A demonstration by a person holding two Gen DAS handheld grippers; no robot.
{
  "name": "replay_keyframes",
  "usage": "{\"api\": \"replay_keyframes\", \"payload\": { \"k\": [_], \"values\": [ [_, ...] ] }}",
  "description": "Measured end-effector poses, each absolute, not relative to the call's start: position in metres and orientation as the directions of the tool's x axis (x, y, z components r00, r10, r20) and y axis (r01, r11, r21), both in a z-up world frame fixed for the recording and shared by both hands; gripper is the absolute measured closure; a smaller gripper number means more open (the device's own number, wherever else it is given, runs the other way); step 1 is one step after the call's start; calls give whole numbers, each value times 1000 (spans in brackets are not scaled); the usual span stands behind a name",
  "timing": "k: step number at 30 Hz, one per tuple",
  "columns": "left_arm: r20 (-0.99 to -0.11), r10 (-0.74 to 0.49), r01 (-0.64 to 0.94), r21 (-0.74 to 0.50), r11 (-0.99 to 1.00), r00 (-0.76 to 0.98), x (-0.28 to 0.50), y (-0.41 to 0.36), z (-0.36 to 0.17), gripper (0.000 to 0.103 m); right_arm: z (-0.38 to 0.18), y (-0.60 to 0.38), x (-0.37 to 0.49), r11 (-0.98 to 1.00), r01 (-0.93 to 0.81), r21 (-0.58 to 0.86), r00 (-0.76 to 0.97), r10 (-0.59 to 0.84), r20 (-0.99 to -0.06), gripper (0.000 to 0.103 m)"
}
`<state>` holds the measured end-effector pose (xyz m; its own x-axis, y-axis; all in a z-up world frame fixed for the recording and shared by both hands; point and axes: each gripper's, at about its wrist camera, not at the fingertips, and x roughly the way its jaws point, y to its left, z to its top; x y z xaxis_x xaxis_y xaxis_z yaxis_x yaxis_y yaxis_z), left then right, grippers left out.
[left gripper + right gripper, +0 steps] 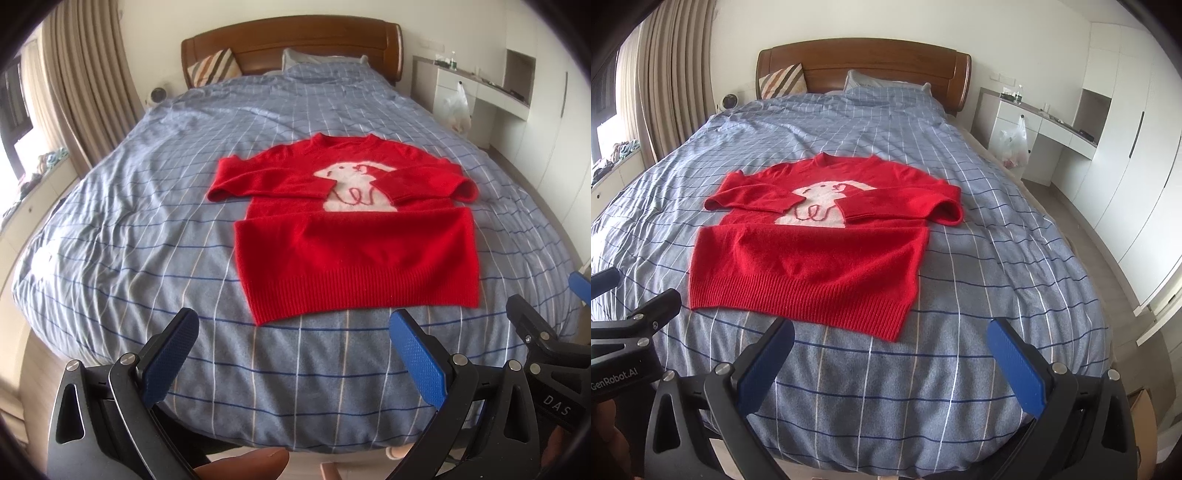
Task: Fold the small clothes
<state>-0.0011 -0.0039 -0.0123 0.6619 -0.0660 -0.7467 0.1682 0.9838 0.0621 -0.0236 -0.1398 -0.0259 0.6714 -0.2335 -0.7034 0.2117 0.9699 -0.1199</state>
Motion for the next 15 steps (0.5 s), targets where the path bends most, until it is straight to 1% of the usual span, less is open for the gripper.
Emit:
{"api": "replay_keyframes", "payload": {
  "k": [6, 15],
  "values": [
    [-735, -53, 127, 45, 991, 676, -1, 7, -6, 0, -18, -138, -28, 967, 224, -122, 689, -245, -682, 0],
    [-738, -65, 135, 36, 990, 672, 1, 9, -9, 0, -18, -127, -28, 974, 201, -99, 684, -212, -698, 0]
  ]
}}
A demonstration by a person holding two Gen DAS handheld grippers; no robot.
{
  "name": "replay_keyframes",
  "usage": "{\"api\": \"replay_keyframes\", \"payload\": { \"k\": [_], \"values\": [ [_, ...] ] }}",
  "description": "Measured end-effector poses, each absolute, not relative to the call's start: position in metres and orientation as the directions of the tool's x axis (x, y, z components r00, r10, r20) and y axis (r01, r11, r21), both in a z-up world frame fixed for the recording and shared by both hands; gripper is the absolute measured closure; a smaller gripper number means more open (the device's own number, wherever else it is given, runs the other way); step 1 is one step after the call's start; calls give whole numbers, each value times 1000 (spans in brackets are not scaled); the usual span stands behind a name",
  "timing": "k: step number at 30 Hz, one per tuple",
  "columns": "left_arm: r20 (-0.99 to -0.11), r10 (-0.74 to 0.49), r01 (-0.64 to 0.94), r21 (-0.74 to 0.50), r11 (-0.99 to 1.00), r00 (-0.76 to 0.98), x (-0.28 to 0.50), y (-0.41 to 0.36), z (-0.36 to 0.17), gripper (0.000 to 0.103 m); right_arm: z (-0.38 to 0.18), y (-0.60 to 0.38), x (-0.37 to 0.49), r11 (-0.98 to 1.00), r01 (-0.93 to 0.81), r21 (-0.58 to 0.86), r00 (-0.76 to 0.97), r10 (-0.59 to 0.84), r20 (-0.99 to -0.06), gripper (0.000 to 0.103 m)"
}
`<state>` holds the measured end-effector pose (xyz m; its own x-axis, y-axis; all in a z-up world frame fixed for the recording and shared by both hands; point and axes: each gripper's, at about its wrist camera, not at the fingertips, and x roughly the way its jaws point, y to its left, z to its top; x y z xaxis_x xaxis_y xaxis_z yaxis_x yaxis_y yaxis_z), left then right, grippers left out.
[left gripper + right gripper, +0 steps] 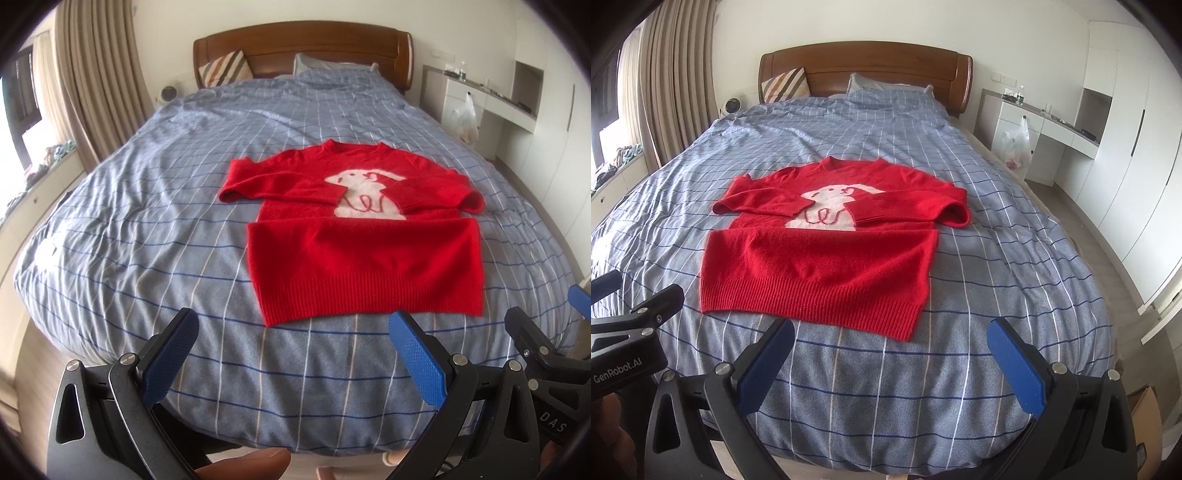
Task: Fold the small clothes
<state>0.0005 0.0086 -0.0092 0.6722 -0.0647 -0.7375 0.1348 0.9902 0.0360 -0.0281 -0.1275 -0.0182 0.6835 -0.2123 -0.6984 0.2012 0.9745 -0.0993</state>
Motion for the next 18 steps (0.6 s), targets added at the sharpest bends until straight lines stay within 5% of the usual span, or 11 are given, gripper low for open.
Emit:
{"api": "replay_keyframes", "payload": {
  "k": [18],
  "values": [
    [-745, -60, 170, 73, 983, 664, -7, -12, -15, 0, -29, -140, -35, 978, 207, -39, 682, -172, -711, 0]
  ]
}}
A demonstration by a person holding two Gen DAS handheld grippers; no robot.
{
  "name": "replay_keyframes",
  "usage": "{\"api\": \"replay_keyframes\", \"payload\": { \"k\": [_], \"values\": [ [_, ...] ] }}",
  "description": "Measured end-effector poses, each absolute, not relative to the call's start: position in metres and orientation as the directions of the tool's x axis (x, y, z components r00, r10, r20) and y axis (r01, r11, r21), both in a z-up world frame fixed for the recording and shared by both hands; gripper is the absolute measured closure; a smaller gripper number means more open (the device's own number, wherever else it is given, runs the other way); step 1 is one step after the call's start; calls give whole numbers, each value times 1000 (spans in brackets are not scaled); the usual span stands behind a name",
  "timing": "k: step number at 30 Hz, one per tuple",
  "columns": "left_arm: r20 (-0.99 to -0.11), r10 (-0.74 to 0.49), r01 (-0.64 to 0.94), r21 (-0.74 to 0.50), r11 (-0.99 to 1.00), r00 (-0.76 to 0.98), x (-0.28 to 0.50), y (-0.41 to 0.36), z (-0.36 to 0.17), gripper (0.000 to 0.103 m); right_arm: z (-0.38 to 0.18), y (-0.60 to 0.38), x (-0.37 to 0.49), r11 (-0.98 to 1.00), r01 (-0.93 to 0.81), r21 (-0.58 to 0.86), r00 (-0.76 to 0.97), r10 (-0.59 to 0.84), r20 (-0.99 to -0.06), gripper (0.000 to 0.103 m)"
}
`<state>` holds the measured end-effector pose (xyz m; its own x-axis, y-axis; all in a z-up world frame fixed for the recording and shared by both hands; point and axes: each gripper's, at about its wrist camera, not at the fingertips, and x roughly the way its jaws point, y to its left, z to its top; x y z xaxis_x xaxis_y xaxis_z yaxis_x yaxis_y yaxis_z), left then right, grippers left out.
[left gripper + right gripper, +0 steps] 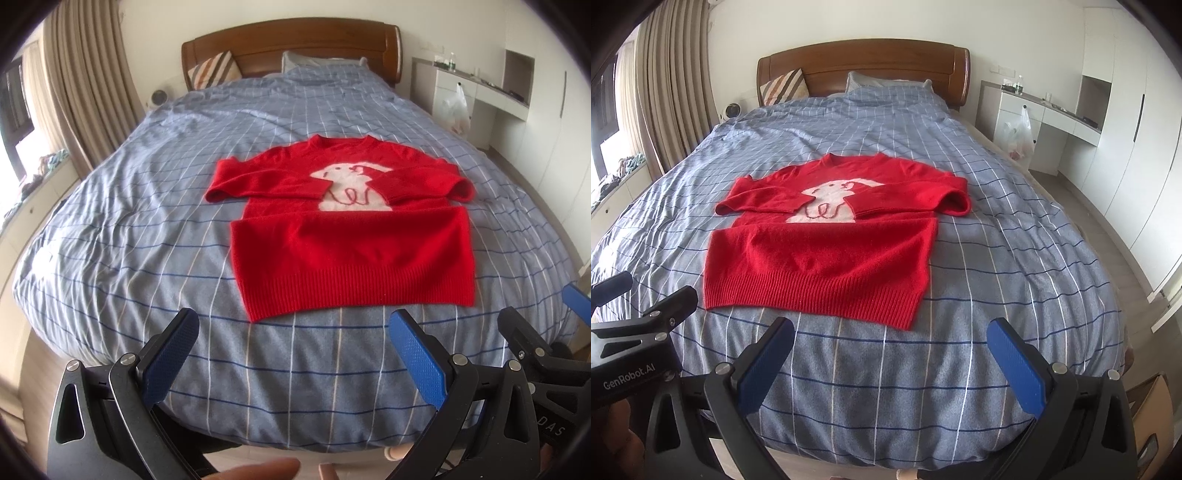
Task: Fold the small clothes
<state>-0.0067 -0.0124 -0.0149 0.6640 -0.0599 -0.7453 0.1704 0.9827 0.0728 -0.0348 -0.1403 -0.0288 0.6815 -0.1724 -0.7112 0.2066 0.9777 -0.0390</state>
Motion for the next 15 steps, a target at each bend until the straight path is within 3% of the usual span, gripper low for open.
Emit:
{"api": "replay_keyframes", "payload": {
  "k": [7, 11, 15],
  "values": [
    [-770, -44, 169, 84, 982, 636, 0, -8, -29, 0, -28, -142, -36, 987, 160, 8, 709, -109, -696, 0],
    [-804, -44, 158, 62, 986, 593, 27, 15, -47, 0, -19, -173, -45, 986, 119, 114, 799, -27, -601, 0],
    [-842, -87, 141, -13, 990, 533, 67, 42, -80, 0, -37, -209, -27, 976, 150, 156, 783, -20, -622, 0]
  ]
}}
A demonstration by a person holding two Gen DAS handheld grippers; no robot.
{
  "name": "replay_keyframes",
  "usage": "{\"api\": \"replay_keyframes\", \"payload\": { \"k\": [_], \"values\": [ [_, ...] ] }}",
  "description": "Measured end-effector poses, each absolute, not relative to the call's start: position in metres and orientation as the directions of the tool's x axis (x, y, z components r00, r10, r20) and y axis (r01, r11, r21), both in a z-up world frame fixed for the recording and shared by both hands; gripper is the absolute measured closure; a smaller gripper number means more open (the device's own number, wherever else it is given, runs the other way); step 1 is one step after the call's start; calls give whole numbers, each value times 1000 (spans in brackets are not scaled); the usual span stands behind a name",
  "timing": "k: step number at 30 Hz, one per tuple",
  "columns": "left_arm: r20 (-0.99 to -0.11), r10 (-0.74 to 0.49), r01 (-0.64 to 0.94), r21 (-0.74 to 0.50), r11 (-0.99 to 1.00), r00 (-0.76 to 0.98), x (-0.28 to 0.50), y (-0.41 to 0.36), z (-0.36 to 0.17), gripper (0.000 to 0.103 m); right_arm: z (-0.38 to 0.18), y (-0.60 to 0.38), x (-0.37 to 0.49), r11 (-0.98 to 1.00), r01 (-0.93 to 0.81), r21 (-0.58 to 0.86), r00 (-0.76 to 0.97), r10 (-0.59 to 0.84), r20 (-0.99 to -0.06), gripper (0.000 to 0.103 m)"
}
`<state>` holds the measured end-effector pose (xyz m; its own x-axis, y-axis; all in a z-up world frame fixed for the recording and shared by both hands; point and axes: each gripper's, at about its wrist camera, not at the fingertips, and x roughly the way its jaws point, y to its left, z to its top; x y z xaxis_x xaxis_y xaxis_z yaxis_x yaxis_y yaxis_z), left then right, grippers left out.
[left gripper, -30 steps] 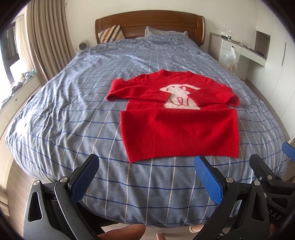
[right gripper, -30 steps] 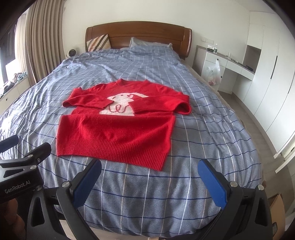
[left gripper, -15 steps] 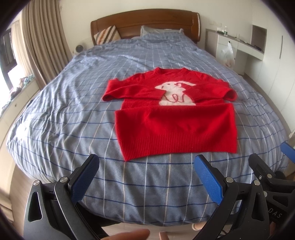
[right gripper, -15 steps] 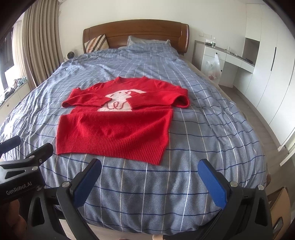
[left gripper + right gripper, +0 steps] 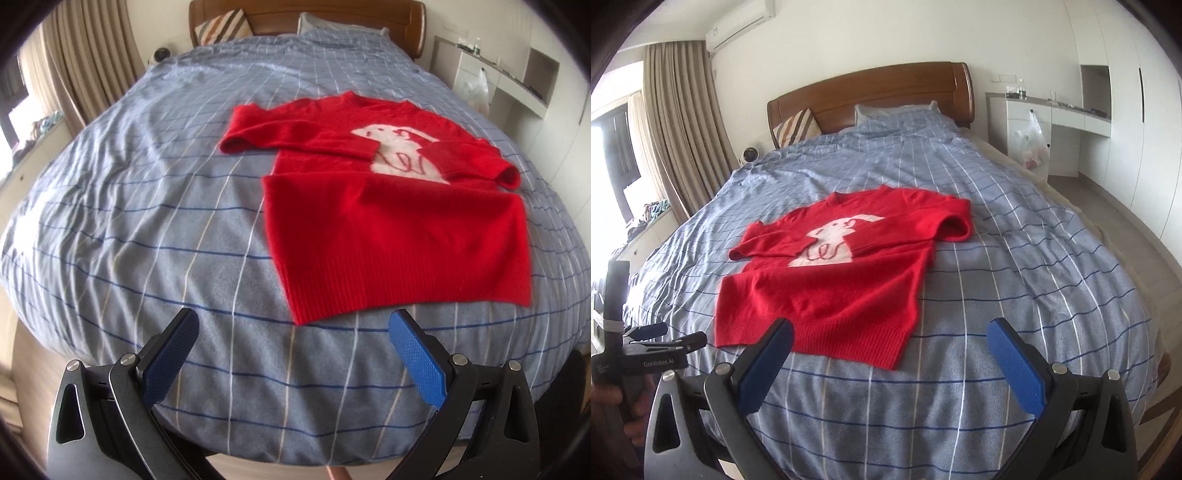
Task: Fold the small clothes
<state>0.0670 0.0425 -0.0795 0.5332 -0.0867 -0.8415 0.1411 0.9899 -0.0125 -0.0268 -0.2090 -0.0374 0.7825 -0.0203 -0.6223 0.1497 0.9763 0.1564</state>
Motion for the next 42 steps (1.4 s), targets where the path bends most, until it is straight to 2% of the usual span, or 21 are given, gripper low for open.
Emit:
{"api": "replay_keyframes", "payload": {
  "k": [3, 5, 7, 8, 9, 10, 11, 12, 13, 18, 21, 23, 25, 28, 32, 34, 36, 38, 42],
  "values": [
    [-869, -129, 160, -59, 985, 478, 99, 52, -109, 2, -73, -223, 4, 965, 115, 235, 712, 85, -697, 1],
    [-885, -111, 144, -50, 988, 451, 111, 57, -124, 2, -98, -227, 22, 945, 95, 312, 661, 174, -730, 8],
    [-881, -153, 136, -102, 985, 448, 112, 64, -129, 4, -120, -227, 37, 921, 79, 382, 619, 255, -743, 31],
    [-874, -173, 133, -125, 983, 454, 111, 66, -129, 8, -130, -226, 44, 909, 77, 409, 599, 286, -748, 36],
    [-867, -183, 135, -135, 982, 464, 109, 66, -127, 24, -138, -225, 48, 900, 74, 430, 585, 310, -750, 43],
    [-860, -189, 149, -133, 980, 474, 107, 65, -125, 37, -144, -224, 51, 894, 74, 441, 579, 322, -749, 55],
    [-853, -201, 172, -133, 976, 482, 103, 63, -122, 81, -146, -224, 52, 889, 62, 454, 582, 337, -740, 70],
    [-848, -237, 196, -161, 967, 473, 102, 63, -119, 99, -147, -225, 54, 884, 53, 464, 576, 352, -737, 96],
    [-843, -257, 196, -184, 963, 473, 98, 65, -114, 101, -146, -227, 53, 877, 55, 477, 569, 365, -737, 96],
    [-827, -359, 252, -271, 929, 433, 67, 88, -89, 102, -116, -231, 14, 885, 34, 465, 543, 374, -752, 97],
    [-852, -324, 274, -223, 935, 412, 51, 90, -97, 103, -113, -235, -14, 886, 66, 459, 513, 364, -777, 98],
    [-876, -245, 266, -141, 954, 414, 49, 86, -112, 103, -122, -234, -19, 892, 101, 440, 489, 340, -803, 98],
    [-896, -197, 235, -108, 966, 398, 53, 86, -130, 103, -138, -233, -17, 905, 133, 404, 471, 301, -829, 98],
    [-898, -197, 198, -127, 972, 393, 54, 93, -143, 103, -157, -234, -12, 900, 166, 402, 457, 291, -840, 99],
    [-871, -263, 173, -208, 963, 415, 49, 103, -138, 101, -165, -232, -7, 918, 166, 359, 464, 249, -850, 98],
    [-855, -296, 158, -251, 955, 427, 45, 109, -133, 93, -164, -231, -8, 921, 163, 353, 477, 239, -846, 98],
    [-838, -313, 155, -272, 950, 447, 42, 113, -128, 67, -164, -232, -11, 922, 159, 352, 492, 236, -838, 98],
    [-821, -320, 158, -279, 947, 472, 41, 112, -122, 54, -165, -232, -12, 923, 152, 354, 500, 237, -833, 98],
    [-806, -360, 160, -323, 933, 470, 45, 110, -118, 44, -165, -234, -13, 918, 144, 370, 510, 251, -822, 93]
  ]
}}
